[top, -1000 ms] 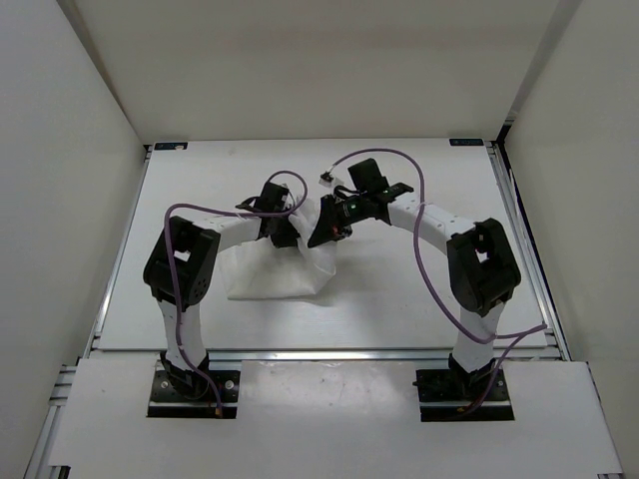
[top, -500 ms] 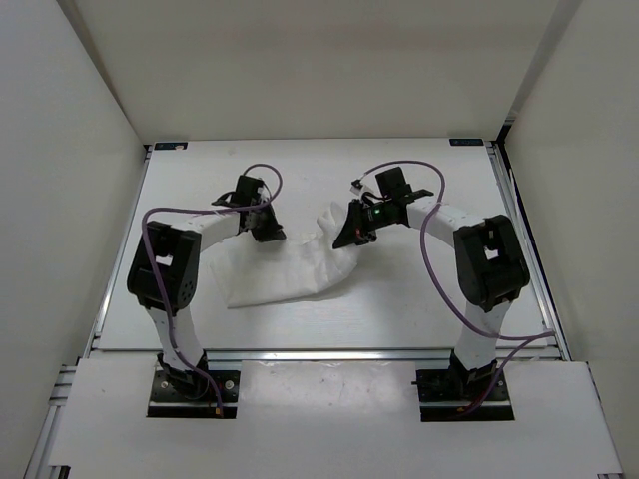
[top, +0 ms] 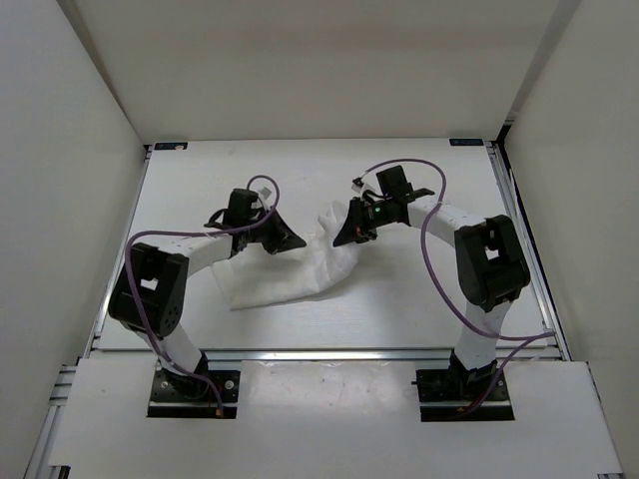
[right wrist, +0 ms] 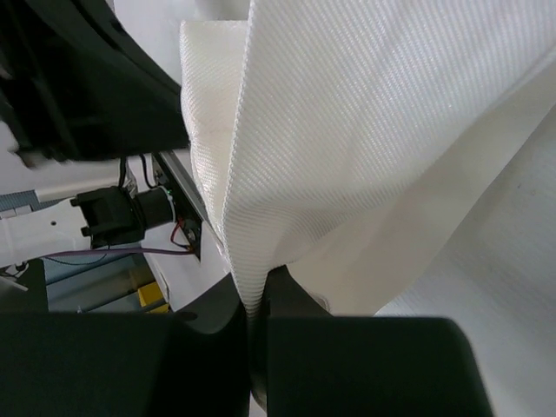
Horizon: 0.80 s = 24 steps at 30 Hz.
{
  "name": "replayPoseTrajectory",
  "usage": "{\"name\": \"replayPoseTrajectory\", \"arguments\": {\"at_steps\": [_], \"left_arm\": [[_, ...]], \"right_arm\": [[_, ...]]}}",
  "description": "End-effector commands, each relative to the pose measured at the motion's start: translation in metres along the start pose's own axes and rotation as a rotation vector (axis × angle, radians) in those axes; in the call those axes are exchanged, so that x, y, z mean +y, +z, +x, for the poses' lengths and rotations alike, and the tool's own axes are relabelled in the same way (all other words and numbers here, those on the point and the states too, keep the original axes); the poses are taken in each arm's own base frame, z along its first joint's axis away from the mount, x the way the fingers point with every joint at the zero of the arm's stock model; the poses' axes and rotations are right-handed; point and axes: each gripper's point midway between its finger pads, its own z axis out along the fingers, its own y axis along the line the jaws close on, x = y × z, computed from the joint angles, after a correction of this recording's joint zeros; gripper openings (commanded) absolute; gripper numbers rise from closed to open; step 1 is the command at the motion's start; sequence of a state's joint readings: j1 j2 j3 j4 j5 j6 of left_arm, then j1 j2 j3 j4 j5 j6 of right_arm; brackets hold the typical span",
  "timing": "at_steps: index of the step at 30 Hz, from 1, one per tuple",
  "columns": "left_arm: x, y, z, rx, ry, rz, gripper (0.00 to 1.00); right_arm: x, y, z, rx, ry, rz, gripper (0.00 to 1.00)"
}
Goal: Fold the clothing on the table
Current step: Fold the skirt
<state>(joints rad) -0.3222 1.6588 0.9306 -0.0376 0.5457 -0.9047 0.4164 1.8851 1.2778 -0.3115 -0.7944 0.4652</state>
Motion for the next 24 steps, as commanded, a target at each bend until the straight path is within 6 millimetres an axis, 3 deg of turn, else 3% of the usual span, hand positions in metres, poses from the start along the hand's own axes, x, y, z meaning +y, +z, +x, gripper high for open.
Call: {"name": "replayPoseTrajectory", "arguments": {"at_steps": [1,7,12,15,24], "left_arm": [[-0.019,0.004,0.025,0.060,-0.005,0.077,0.00],[0.019,0.027,0.032,0.037,-0.005,-0.042,0.00],[0.046,0.041,0.023,-0.016,0.025,-0.144,0.00],[0.052,0.046,0.013,-0.043,0.032,-0.169,0.00],[0.068,0.065,0.020,-0.037,0.018,-0.197,0.00]], "right_arm": [[0.026,-0.009,-0.017,-0.052,-0.073,-0.040,0.00],[0.035,-0.012,-0.019,-0.056,-0.082,-0.058,0.00],[0.042,-0.014,-0.019,-0.060,-0.093,-0.062,0.00],[0.051,-0.017,-0.014,-0.051,-0.100,-0.080,0.00],[0.073,-0.022,-0.004,-0.021,-0.130,-0.127,0.00]]}}
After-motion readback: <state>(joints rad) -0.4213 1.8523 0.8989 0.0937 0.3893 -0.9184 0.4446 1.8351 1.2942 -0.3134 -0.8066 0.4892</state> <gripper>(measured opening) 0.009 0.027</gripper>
